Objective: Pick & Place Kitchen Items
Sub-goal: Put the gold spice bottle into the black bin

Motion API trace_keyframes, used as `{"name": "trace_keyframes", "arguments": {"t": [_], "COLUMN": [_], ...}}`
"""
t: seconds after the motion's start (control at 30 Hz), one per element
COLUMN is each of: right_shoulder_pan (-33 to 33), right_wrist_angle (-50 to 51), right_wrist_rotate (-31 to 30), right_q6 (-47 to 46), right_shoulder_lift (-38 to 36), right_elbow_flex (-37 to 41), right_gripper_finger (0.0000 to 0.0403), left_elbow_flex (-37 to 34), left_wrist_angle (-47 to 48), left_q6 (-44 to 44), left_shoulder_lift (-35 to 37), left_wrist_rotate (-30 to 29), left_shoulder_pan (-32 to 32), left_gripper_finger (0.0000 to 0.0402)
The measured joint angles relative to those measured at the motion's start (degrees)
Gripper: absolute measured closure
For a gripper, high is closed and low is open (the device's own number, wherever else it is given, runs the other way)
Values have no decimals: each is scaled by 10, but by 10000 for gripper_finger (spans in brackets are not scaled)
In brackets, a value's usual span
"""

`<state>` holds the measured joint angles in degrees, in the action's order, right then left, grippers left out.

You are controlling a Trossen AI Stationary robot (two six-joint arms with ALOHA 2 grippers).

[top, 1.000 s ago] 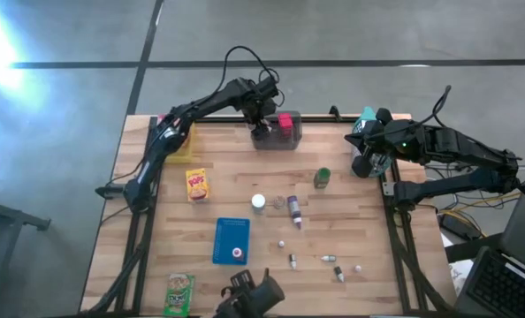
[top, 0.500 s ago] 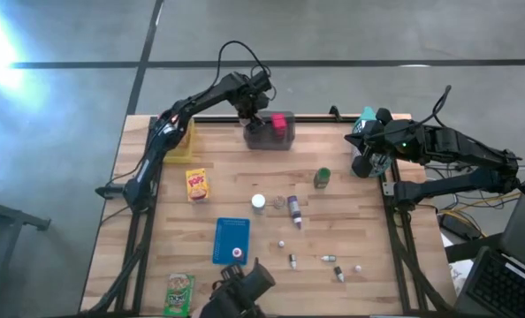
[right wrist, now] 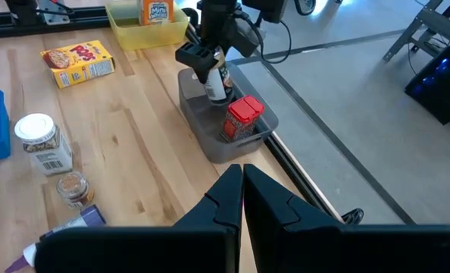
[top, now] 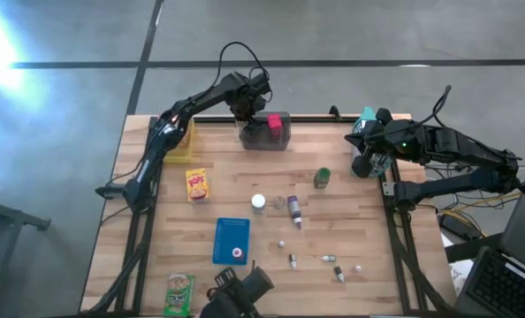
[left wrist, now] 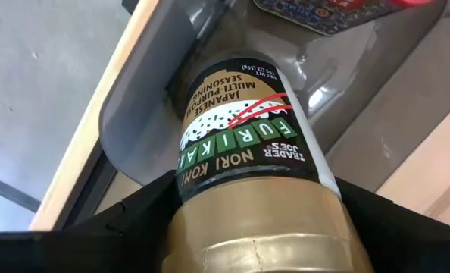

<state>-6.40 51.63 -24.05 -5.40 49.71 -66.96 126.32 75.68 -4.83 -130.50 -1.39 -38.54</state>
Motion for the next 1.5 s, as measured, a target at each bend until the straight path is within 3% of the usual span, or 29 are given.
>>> {"name": "trace_keyframes", "arguments": {"t": [0.47,1.5], "right_shoulder_pan": [0,0], "right_wrist_angle": [0,0], "right_wrist_rotate": [0,0], "right_q6": [0,0], "right_shoulder_lift": [0,0], "right_elbow_flex": [0,0], "right_gripper_finger": [394,394], "left_elbow_flex": [43,38], "left_wrist_angle": [43,66], "left_q6": [-7,-13], "left_shoulder_lift": [0,-30], "left_wrist_rotate": [8,9], "left_shoulder_pan": [21,28], "left_gripper_finger": [108,108]}}
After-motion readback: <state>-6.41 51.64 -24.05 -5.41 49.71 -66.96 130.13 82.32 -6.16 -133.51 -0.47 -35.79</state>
